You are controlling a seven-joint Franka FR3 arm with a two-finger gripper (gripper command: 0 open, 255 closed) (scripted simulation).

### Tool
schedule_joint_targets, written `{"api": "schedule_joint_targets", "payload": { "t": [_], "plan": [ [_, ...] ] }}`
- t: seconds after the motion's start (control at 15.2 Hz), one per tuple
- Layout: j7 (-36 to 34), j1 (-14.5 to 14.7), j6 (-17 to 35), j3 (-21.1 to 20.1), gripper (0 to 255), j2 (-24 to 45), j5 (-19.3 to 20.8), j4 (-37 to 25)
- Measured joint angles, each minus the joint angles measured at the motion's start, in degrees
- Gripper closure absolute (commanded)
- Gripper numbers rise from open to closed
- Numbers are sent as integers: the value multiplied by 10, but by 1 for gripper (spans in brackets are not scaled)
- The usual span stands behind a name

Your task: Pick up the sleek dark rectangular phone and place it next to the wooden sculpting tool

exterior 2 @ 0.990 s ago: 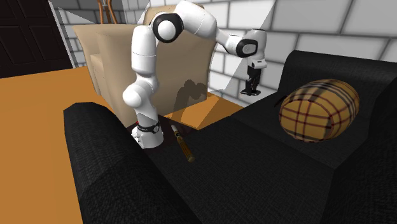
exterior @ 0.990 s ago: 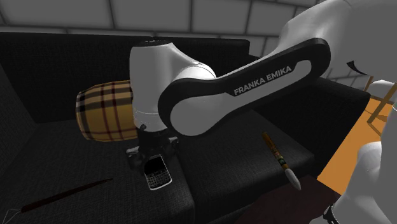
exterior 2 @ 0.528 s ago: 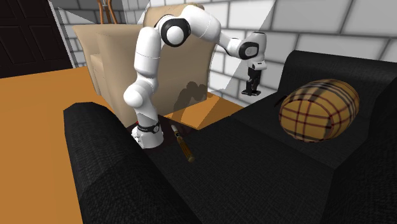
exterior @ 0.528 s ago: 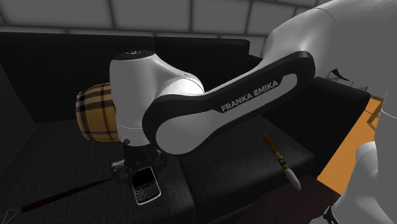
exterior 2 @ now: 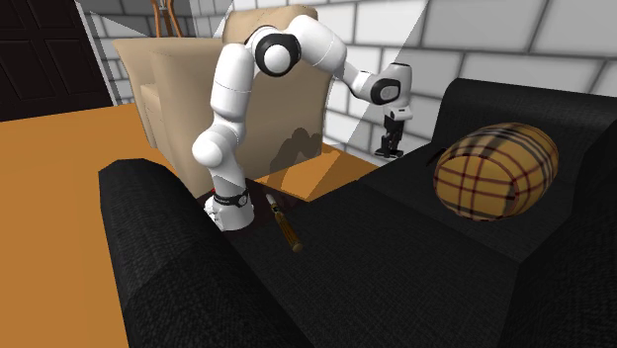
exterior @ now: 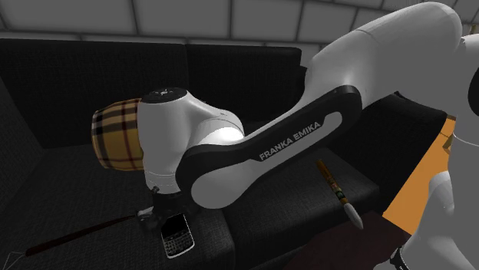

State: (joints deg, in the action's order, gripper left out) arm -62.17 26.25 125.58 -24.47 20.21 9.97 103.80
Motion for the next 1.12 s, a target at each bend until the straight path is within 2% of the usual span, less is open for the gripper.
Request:
{"api": "schedule_joint_targets", "payload": {
  "t": [0.26, 0.59, 0.66, 1.12],
  "plan": [
    [-4, 2, 22, 4, 255, 13, 8, 11],
    [-5, 2, 25, 4, 255, 14, 8, 13],
    [-5, 2, 26, 4, 0, 14, 8, 13],
    [-2, 0, 18, 3, 0, 9, 5, 10]
  ]
}}
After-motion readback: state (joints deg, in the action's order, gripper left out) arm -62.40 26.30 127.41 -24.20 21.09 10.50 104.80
